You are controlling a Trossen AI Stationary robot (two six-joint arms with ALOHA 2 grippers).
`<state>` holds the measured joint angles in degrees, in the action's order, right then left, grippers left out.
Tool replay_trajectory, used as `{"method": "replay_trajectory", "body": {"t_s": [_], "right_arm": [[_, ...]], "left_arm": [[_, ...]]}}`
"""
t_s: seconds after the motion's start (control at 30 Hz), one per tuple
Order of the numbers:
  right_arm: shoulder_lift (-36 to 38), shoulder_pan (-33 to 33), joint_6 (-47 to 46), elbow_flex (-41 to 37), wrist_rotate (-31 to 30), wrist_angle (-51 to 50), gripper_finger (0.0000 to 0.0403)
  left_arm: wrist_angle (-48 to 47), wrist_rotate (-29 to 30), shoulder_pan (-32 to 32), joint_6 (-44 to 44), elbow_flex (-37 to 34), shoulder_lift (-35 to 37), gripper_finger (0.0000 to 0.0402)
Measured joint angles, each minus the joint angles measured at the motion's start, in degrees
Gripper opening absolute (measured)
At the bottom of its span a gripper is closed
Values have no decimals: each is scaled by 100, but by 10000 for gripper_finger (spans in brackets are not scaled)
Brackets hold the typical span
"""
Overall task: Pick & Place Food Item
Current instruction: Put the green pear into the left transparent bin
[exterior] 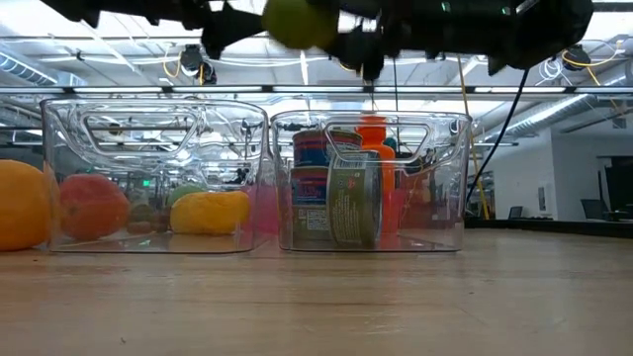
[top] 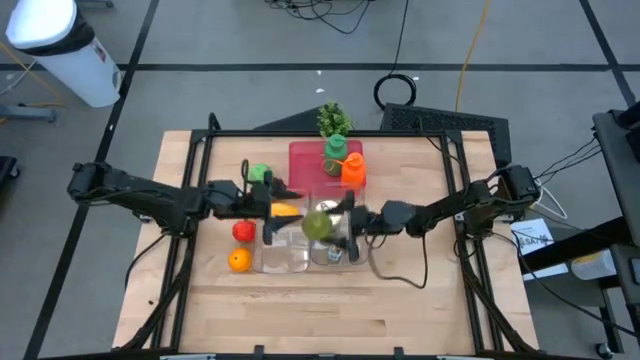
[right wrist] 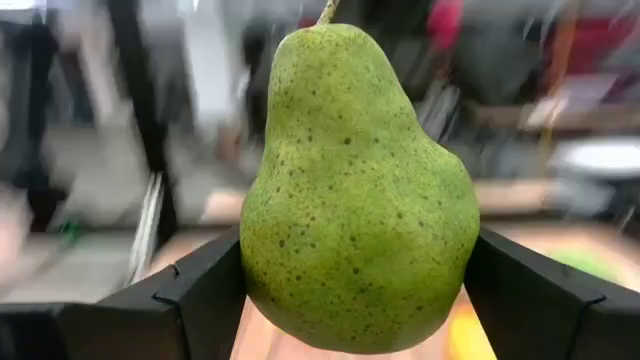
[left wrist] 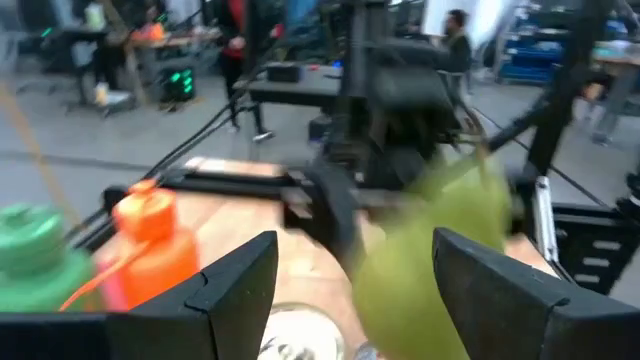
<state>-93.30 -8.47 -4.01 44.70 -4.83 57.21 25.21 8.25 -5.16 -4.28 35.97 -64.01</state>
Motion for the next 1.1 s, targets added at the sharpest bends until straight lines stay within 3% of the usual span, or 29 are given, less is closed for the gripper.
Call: {"method": "replay_trajectory", "body": {"t_s": [0.1, 0.27, 0.67, 0.83, 1.1], "right_arm": [[-14, 7, -79, 73, 14, -716, 309], [13, -6, -59, 180, -82, -752, 309], [14, -4, -46, 186, -95, -741, 309], [14, -4, 15, 186, -98, -739, 309], [14, -1, 18, 186, -104, -737, 309]], "left_arm": [[-324, 72, -3, -102, 0, 286, 268], [-194, -28, -138, -92, 0, 413, 268], [1574, -384, -323, 400, -9, -785, 268], [1811, -371, -323, 314, -7, -965, 266], [1840, -370, -316, 353, -7, -996, 195]]}}
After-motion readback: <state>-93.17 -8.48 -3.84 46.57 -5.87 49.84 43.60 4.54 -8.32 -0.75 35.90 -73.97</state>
